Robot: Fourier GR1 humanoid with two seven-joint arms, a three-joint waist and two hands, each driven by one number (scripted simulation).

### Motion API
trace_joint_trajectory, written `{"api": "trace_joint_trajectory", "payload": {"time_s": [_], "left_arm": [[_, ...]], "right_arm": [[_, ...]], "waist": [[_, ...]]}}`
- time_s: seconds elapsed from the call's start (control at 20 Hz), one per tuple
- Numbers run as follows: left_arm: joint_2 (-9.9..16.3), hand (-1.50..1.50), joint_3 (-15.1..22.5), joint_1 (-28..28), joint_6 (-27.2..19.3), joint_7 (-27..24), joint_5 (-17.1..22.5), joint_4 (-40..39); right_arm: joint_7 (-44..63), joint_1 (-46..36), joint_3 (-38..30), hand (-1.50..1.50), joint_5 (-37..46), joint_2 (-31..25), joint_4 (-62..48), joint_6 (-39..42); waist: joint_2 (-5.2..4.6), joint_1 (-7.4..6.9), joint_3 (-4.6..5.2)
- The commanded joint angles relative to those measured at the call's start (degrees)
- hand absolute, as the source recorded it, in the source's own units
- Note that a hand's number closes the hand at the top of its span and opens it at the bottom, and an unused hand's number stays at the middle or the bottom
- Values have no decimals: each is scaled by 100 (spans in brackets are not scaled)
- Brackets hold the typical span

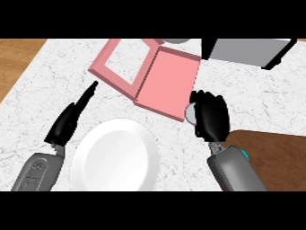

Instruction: Pick the can from the cutting board and place it in the cardboard box

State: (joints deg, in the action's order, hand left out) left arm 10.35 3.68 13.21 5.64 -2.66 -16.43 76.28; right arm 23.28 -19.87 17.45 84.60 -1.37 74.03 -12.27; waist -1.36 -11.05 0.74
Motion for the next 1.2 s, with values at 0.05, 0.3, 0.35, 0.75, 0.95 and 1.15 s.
{"api": "trace_joint_trajectory", "payload": {"time_s": [0.05, 0.3, 0.35, 0.75, 0.95, 1.15], "left_arm": [[-115, 0, 163, 100, 11, 75, -98, -94], [-192, 0, 81, 203, -48, 143, -48, -227], [-94, 0, -2, 281, -39, 121, -53, -307], [1, 0, -143, 223, -38, 217, -2, -273], [31, 0, -254, 132, -186, 23, -28, -370], [64, 0, -330, -119, -198, -10, 28, -299]], "right_arm": [[1336, -1250, 943, 150, -331, 131, -92, 954], [2876, -2555, 1292, 150, -500, 135, -84, 1704], [3169, -2767, 1401, 150, -599, 135, -119, 1722], [5063, -4467, 1483, 150, -1587, 135, -433, 2135], [5398, -4965, 1422, 150, -1969, 133, -890, 2094], [5447, -5186, 1329, 150, -2322, 133, -1252, 2137]], "waist": [[65, -85, -52], [108, 57, -43], [82, 59, -43], [110, 321, -53], [95, 468, -49], [120, 672, -58]]}}
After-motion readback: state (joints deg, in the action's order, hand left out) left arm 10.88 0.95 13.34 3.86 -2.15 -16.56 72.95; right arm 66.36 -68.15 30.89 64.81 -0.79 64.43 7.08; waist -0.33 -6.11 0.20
